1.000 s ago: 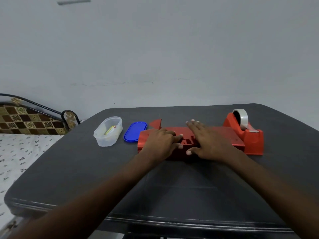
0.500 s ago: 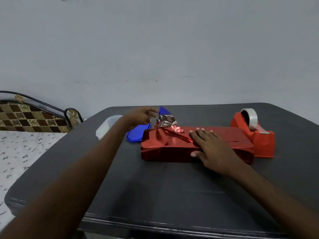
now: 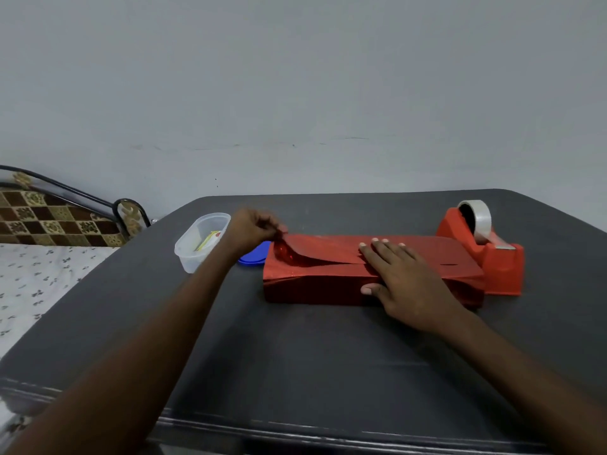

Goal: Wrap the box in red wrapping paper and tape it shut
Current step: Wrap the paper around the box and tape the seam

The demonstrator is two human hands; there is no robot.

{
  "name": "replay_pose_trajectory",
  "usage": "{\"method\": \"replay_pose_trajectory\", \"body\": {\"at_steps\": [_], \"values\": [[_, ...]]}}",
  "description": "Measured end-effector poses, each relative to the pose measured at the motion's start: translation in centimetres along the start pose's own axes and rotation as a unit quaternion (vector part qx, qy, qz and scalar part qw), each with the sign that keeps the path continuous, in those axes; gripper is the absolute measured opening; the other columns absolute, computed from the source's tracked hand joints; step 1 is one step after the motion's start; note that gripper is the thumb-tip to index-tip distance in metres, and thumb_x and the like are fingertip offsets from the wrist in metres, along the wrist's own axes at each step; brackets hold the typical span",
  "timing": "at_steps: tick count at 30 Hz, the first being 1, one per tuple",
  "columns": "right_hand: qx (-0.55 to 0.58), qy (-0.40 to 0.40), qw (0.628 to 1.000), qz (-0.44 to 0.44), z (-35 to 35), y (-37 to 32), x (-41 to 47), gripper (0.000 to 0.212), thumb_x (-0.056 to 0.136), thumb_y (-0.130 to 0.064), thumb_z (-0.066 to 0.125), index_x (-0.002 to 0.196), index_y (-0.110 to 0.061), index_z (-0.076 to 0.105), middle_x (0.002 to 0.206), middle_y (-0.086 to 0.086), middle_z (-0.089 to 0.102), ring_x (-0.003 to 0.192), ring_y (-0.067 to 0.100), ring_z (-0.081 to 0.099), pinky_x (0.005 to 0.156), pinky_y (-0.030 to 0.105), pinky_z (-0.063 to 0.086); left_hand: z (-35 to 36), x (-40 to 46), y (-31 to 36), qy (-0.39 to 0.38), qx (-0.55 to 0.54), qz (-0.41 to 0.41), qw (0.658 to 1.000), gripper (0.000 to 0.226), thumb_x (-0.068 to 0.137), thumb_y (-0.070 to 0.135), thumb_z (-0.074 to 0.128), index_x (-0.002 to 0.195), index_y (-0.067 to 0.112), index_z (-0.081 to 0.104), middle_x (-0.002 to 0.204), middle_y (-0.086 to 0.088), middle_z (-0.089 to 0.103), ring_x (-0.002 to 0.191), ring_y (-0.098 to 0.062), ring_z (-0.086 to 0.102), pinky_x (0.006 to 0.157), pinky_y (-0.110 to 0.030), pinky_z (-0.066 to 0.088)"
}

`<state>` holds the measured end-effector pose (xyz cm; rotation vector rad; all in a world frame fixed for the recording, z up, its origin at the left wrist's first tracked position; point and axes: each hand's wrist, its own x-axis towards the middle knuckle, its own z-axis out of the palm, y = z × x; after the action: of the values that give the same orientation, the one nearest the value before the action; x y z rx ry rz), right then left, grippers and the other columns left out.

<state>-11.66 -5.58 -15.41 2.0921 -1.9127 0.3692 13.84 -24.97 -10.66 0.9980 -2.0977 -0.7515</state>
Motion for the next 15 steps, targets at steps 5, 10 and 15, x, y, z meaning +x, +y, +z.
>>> {"method": "replay_pose_trajectory", "body": {"at_steps": [5, 10, 15], "values": [[0.005, -0.01, 1.0, 0.003, -0.3, 0.0, 0.1, 0.074, 0.099, -0.053, 0.047, 0.159, -0.019, 0.02, 0.164, 0.009, 0.026, 0.152, 0.026, 0.022, 0.124, 0.04, 0.012, -0.2, -1.1, 0.4, 0.059, 0.051, -0.009, 0.997, 0.024, 0.082, -0.01, 0.064, 0.081, 0.01, 0.077, 0.065, 0.018, 0.071, 0.066, 0.007, 0.065, 0.067, -0.008, 0.047], [-0.001, -0.016, 1.0, 0.006, -0.4, -0.2, 0.2, 0.074, 0.099, -0.054, 0.045, 0.159, -0.019, 0.019, 0.164, 0.009, 0.025, 0.152, 0.025, 0.021, 0.123, 0.039, 0.011, 0.0, -1.0, 4.7, 0.15, 0.056, 0.014, 0.987, 0.033, 0.082, -0.004, 0.048, 0.086, 0.014, 0.075, 0.084, 0.003, 0.073, 0.061, 0.004, 0.06, 0.06, -0.012, 0.044], [-0.006, -0.016, 1.0, 0.009, -0.5, -0.5, 0.4, 0.074, 0.099, -0.054, 0.045, 0.158, -0.016, 0.022, 0.163, 0.012, 0.027, 0.151, 0.028, 0.023, 0.123, 0.041, 0.013, 6.9, -1.2, 9.3, -0.054, 0.18, 0.072, 0.98, 0.033, 0.099, 0.017, 0.049, 0.129, 0.01, 0.063, 0.129, -0.01, 0.064, 0.119, -0.025, 0.059, 0.097, -0.026, 0.041]]}}
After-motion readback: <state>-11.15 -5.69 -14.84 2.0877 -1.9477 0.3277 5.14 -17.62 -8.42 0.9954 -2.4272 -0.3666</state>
